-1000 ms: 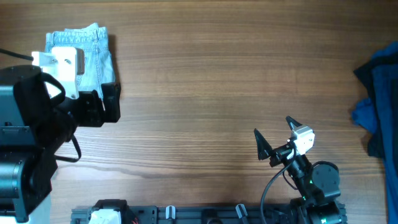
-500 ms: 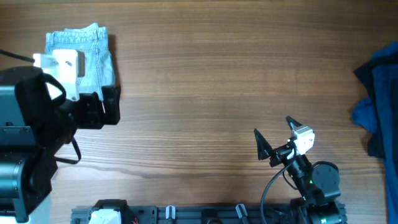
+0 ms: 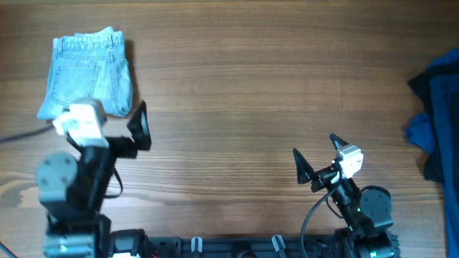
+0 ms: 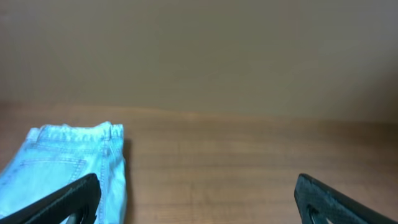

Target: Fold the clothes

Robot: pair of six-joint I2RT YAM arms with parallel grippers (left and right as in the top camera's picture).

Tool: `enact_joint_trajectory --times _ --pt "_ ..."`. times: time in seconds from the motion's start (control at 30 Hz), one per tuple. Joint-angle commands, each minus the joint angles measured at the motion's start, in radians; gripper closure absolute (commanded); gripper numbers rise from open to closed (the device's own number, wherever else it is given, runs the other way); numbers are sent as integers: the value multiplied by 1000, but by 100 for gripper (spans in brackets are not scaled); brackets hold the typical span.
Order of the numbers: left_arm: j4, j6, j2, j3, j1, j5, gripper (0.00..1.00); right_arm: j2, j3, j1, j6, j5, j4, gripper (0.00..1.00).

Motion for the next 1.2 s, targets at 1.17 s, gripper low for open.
enact_joint_trajectory --times 1.17 --pt "237 -24 -555 -708 2 42 0 -7 6 -4 10 -12 6 0"
